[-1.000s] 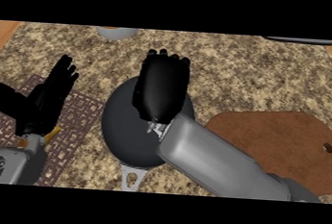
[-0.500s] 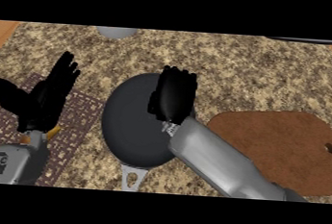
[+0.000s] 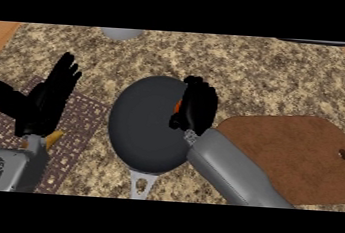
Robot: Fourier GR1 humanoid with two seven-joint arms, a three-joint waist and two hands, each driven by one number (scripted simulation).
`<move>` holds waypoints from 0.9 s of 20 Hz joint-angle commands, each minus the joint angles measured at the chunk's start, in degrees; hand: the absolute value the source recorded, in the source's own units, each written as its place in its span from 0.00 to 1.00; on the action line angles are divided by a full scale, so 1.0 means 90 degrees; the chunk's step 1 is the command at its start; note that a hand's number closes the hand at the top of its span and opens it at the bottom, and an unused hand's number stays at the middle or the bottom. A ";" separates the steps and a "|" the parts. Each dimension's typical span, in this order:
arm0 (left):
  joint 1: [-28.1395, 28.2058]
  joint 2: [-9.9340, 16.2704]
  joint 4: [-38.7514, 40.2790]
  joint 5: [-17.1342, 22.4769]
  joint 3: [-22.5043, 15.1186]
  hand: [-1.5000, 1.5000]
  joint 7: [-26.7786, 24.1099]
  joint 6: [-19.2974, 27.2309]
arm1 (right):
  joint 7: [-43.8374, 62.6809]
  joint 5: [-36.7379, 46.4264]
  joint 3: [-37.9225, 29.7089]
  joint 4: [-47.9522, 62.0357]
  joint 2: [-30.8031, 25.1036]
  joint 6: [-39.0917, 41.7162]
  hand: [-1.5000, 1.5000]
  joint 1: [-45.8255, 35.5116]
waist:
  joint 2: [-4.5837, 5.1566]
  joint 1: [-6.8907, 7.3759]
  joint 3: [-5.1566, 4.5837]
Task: Pick the tomato from the cutting board and place it in the pan
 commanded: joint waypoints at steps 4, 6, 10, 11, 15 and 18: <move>0.0254 -0.0230 0.0012 -0.0182 -0.0109 0.50 -0.0225 0.0158 | 0.0455 0.0185 0.0049 -0.0652 0.0073 -0.2265 0.00 0.0492 | -0.0061 -0.0150 0.0002; 0.0150 -0.0011 -0.0353 -0.0134 0.0004 0.50 0.0159 0.0192 | 0.0081 0.0180 -0.0319 -0.0800 0.0073 -0.2720 0.00 0.0766 | -0.0091 -0.0202 0.0012; 0.0408 -0.0096 -0.0245 -0.0091 0.0052 0.50 0.0023 0.0182 | -0.0056 0.0076 -0.0409 -0.1779 0.0074 -0.3458 0.00 0.1416 | -0.0104 -0.0315 0.0007; 0.0564 -0.0012 -0.0293 -0.0042 0.0124 0.50 -0.0005 0.0112 | -0.0235 0.0166 -0.0324 -0.2082 0.0074 -0.3794 0.00 0.1996 | -0.0129 -0.0392 0.0009; 0.0574 -0.0117 -0.0467 -0.0127 0.0042 0.50 0.0146 0.0248 | -0.0828 0.0199 0.0033 -0.3574 -0.0208 -0.3835 0.00 0.3232 | -0.0122 -0.0458 0.0005; 0.0386 -0.0036 -0.0225 -0.0169 0.0215 0.50 0.0012 0.0267 | -0.1259 0.0100 0.0785 -0.4634 -0.0338 -0.4214 0.00 0.4299 | -0.0113 -0.0534 0.0006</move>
